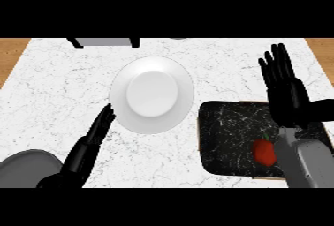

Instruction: Pick the bell pepper from the tray and place it in the plate

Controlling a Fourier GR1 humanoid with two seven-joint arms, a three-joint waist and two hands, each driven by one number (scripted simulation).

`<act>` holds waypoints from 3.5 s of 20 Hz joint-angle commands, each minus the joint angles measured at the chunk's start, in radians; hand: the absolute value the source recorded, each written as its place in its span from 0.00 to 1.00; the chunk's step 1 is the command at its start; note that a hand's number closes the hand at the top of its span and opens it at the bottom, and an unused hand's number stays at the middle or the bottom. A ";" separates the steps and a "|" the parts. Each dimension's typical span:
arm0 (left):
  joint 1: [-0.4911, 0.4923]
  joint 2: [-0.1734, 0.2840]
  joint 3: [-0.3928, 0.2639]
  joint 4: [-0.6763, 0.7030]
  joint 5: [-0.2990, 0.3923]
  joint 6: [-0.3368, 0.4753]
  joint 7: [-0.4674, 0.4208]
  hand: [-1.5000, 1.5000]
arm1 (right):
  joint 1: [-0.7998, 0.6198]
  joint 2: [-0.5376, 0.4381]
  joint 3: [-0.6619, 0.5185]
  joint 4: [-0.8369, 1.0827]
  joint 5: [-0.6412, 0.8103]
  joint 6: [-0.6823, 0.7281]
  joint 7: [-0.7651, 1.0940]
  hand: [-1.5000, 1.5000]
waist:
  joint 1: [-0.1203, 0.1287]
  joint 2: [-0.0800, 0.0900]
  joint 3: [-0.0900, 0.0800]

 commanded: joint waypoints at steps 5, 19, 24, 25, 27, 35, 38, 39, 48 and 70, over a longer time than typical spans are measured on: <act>-0.231 0.145 0.229 -0.042 0.019 0.003 0.153 0.50 | -0.118 0.007 0.171 0.175 0.287 -0.101 -0.004 1.00 | 0.046 -0.012 0.005; -0.363 0.147 0.281 0.094 0.046 -0.040 0.245 0.50 | 0.106 0.147 0.271 0.257 0.730 -0.703 0.001 0.00 | 0.008 -0.018 0.006; -0.328 0.153 0.300 0.065 0.044 -0.051 0.248 0.50 | 0.102 0.056 0.315 0.073 1.083 -0.646 0.416 0.00 | 0.004 -0.024 0.003; -0.321 0.152 0.324 0.125 0.050 -0.056 0.193 0.50 | 0.154 -0.006 0.306 0.001 1.088 -0.578 0.444 0.00 | -0.012 -0.027 0.001; -0.327 0.168 0.323 0.118 0.045 -0.062 0.210 0.50 | 0.141 -0.008 0.297 0.032 1.175 -0.482 0.574 0.00 | -0.013 -0.027 0.000; -0.314 0.162 0.311 0.070 0.047 -0.061 0.233 0.50 | 0.052 -0.087 0.293 -0.024 1.156 0.075 1.032 0.00 | 0.004 -0.032 -0.003; -0.326 0.164 0.313 0.100 0.029 -0.057 0.221 0.50 | 0.037 -0.052 0.332 -0.076 1.100 0.260 1.182 0.00 | -0.005 -0.027 -0.001; -0.312 0.158 0.319 0.106 0.036 -0.056 0.212 0.50 | 0.027 -0.094 0.299 -0.103 1.037 0.344 1.188 0.00 | -0.005 -0.027 -0.001; -0.383 0.171 0.350 0.105 0.065 -0.093 0.254 0.50 | 0.012 -0.052 0.263 -0.127 1.006 0.484 1.370 0.00 | 0.010 -0.019 0.004; -0.317 0.129 0.350 0.001 0.029 -0.099 0.294 0.50 | 0.233 -0.049 0.130 -0.068 1.028 0.537 1.228 0.00 | 0.017 -0.020 0.005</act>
